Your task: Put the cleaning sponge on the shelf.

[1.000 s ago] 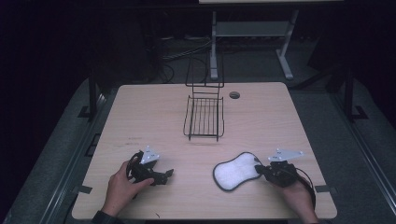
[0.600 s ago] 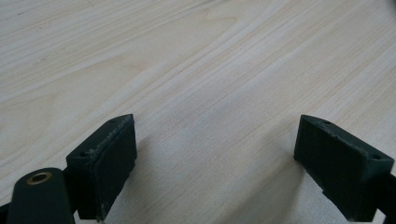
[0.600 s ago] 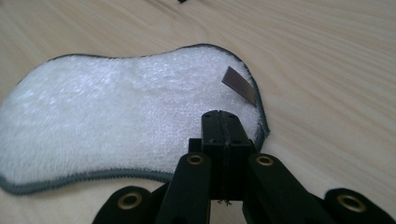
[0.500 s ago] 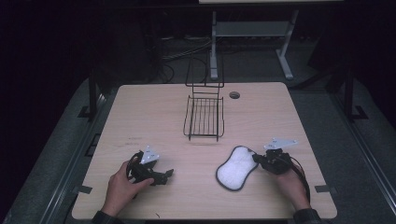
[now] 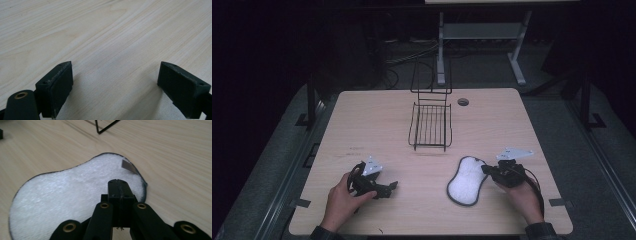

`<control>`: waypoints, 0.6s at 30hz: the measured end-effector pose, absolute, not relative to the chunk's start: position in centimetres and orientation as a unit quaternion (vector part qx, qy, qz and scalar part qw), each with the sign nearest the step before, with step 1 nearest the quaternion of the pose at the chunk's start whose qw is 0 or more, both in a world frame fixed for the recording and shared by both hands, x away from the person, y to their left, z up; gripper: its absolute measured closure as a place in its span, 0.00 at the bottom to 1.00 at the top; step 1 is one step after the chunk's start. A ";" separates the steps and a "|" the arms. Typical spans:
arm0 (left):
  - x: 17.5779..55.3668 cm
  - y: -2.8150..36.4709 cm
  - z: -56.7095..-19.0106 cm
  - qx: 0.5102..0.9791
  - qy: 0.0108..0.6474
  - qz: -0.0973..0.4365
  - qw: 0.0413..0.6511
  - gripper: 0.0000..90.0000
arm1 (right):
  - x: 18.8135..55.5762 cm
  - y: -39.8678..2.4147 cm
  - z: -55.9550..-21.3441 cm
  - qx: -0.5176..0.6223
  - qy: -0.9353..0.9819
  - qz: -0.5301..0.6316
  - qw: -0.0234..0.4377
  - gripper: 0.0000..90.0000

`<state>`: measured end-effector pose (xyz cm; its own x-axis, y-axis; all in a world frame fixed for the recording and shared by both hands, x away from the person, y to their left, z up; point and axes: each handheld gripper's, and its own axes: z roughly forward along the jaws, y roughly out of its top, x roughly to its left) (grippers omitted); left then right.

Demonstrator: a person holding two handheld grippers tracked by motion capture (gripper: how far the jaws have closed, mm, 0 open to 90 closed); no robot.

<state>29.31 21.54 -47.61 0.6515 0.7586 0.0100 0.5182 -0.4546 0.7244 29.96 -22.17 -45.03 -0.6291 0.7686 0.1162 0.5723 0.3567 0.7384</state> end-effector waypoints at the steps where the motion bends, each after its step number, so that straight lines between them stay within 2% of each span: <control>1: 29.3 21.5 -47.6 0.836 0.382 0.169 0.356 0.14 | 29.8 -22.1 -45.0 0.410 0.815 0.389 0.124 1.00; 18: 29.3 21.5 -47.6 0.836 0.382 0.169 0.356 0.14 | 25.6 -19.3 -44.1 0.380 0.826 0.407 0.094 1.00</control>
<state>29.31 21.54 -47.61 0.6517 0.7584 0.0102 0.5182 -0.4550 0.7242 25.62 -19.33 -44.14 -0.6944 0.7028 0.1544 0.5506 0.3810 0.7427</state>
